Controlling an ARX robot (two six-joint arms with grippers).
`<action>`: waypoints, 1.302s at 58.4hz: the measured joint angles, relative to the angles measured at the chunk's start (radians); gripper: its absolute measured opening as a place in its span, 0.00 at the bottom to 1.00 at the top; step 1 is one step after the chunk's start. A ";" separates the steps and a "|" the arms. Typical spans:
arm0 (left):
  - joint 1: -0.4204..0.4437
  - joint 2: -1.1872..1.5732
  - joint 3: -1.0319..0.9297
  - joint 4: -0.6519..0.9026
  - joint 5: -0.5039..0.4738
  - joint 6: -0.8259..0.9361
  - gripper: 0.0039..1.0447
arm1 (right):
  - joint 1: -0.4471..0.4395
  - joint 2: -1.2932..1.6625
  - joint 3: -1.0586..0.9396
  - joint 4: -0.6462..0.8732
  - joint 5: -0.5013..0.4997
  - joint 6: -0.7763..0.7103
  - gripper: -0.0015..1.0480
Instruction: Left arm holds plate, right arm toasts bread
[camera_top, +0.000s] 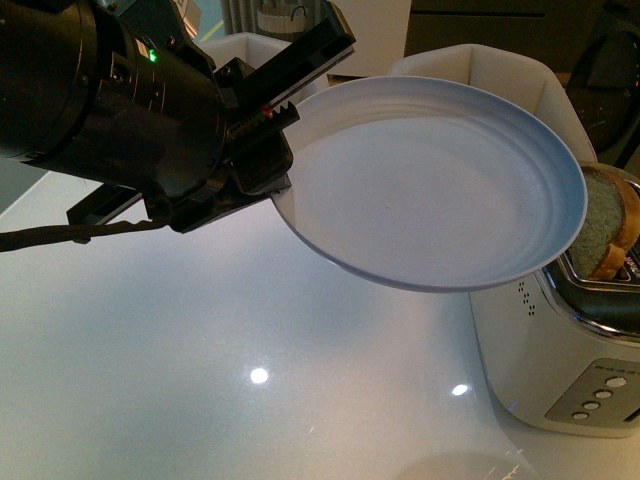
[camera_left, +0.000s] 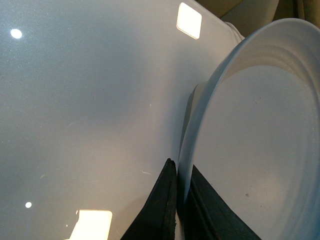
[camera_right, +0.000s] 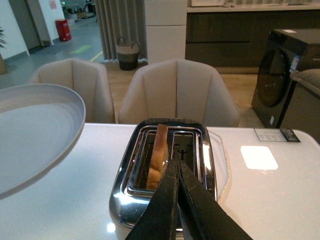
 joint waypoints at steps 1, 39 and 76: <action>0.000 0.000 0.000 0.000 0.000 0.000 0.03 | 0.000 -0.007 0.000 -0.005 0.000 0.000 0.02; -0.001 -0.002 0.000 0.000 0.000 0.000 0.03 | 0.002 -0.243 0.000 -0.248 0.000 0.000 0.02; -0.001 -0.002 0.000 0.000 0.000 0.000 0.03 | 0.002 -0.244 0.000 -0.248 0.000 -0.001 0.93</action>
